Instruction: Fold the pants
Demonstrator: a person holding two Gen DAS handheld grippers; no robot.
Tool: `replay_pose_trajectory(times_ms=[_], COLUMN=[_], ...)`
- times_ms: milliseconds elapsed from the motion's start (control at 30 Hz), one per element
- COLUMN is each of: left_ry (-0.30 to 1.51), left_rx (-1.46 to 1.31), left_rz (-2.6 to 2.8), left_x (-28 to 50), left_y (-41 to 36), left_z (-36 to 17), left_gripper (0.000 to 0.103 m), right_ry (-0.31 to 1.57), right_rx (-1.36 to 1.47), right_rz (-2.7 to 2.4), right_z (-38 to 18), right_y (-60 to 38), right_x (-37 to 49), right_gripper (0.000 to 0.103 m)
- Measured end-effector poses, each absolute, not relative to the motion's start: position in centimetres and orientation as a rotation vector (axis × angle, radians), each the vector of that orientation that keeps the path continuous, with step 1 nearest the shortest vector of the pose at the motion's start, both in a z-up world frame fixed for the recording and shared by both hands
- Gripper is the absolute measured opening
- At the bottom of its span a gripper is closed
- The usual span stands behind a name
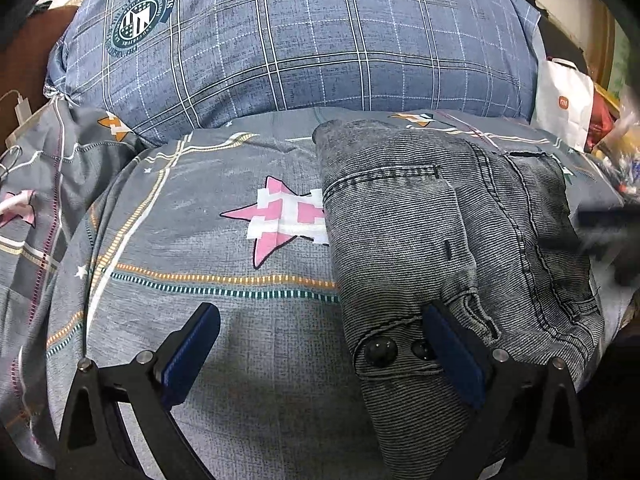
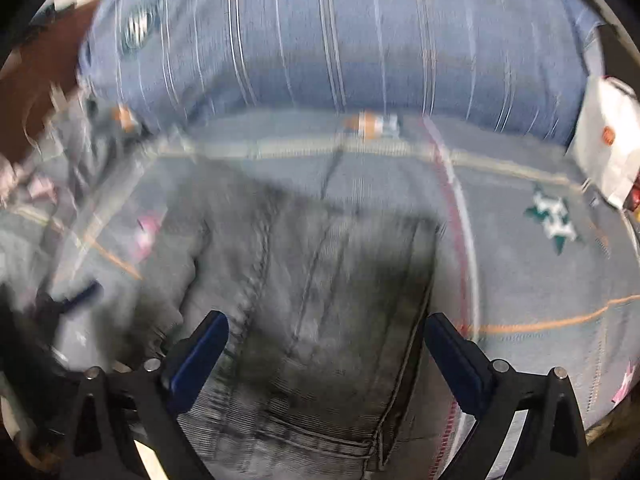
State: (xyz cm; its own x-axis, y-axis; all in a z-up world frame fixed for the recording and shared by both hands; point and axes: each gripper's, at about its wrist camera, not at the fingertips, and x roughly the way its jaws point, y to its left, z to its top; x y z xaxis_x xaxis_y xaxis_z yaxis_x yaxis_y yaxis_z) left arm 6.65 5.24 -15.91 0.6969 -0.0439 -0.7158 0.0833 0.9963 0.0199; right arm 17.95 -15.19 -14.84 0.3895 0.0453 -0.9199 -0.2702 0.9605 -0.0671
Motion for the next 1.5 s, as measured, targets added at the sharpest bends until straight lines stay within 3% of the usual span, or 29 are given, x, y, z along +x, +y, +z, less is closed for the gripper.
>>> replay_pose_trajectory(times_ms=[100,300,533,600,900,967,1033,1067,1367,1500], left_ry=[0.79,0.788,0.79,0.792,0.794,0.796,0.796,0.799,0.788,0.786], left_rx=[0.04,0.037,0.031,0.03,0.02,0.017,0.016,0.014,0.024,0.022], left_rz=[-0.086,-0.08,-0.083,-0.086,-0.101,-0.102,-0.104,-0.115,-0.1,-0.102], left_x=[6.7,6.4,6.4,6.5,6.4,6.4,6.5,6.5,6.3,6.3], left_y=[5.7,5.4,5.5,5.5,5.7,5.7,5.8,5.7,5.7,5.7], left_z=[-16.1,-16.0,-16.1,-16.1,-16.1,-16.1,-16.1,-16.2,-16.1,-16.1], left_gripper=[0.101,0.101,0.101,0.101,0.101,0.101,0.101,0.101,0.101,0.101], right_ry=[1.15,0.951,1.015,1.186,1.083,1.099,1.228,1.183,1.084,1.078], right_rx=[-0.078,-0.013,0.248,0.235,0.28,0.297,0.287,0.31,0.299,0.095], right_rz=[0.187,0.262,0.422,0.37,0.426,0.418,0.361,0.378,0.437,0.463], right_z=[-14.3,-8.1,-10.6,-14.6,-10.1,-11.0,-14.6,-14.8,-7.4,-6.6], right_y=[-16.8,-16.3,-15.9,-16.1,-15.6,-15.7,-16.2,-16.6,-14.1,-8.7], right_x=[17.8,16.3,19.5,21.4,20.6,21.1,22.1,22.0,22.2,24.9], right_gripper=[0.102,0.1,0.1,0.099,0.098,0.098,0.098,0.1,0.1,0.1])
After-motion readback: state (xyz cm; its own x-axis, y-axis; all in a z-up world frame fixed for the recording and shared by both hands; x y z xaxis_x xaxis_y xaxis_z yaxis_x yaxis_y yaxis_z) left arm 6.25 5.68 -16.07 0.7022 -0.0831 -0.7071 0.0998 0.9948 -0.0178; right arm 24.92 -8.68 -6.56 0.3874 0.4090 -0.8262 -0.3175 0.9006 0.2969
